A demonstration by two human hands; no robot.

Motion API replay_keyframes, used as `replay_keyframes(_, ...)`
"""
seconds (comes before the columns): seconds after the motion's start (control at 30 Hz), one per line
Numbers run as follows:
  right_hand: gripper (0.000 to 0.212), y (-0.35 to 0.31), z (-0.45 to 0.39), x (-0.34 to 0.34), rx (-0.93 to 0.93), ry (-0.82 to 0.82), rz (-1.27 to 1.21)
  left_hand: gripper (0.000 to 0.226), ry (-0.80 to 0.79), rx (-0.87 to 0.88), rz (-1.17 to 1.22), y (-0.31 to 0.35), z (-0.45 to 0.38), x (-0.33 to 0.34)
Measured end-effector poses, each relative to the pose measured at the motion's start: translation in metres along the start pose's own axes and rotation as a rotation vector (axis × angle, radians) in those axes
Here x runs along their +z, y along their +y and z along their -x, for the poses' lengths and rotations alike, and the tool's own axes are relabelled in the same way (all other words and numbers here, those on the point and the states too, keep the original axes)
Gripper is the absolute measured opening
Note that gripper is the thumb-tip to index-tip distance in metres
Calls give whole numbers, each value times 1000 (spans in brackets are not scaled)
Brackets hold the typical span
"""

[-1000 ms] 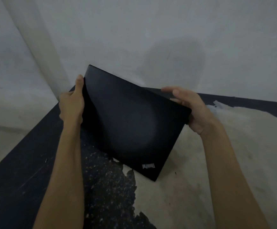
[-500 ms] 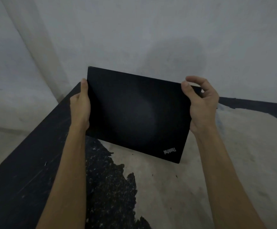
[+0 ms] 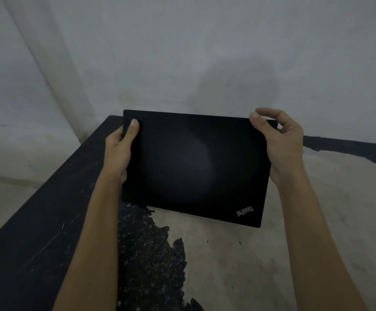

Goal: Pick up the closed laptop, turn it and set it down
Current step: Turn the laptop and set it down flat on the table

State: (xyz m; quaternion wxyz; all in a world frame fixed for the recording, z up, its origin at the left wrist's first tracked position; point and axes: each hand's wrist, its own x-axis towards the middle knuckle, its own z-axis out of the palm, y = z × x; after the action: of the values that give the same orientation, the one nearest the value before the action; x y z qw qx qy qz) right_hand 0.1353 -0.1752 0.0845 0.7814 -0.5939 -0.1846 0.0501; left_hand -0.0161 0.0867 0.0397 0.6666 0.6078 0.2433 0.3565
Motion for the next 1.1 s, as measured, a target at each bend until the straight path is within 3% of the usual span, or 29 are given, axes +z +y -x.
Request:
replay_keyframes(0.27,27,20,-6,-8,45,-128,98,35,112,-24,125,1,-3,4)
replay_keyframes(0.43,38,28,-9,-12,-114,-184,355,38,176,-34,143,5,-2,12)
replay_keyframes(0.7,30,25,-7,-53,-77,-57,261,36,73,-24,41,7,10,54)
replay_keyframes(1.1,25,-7,-15,-149,20,128,60,35,-221,15,5,-1,39,139)
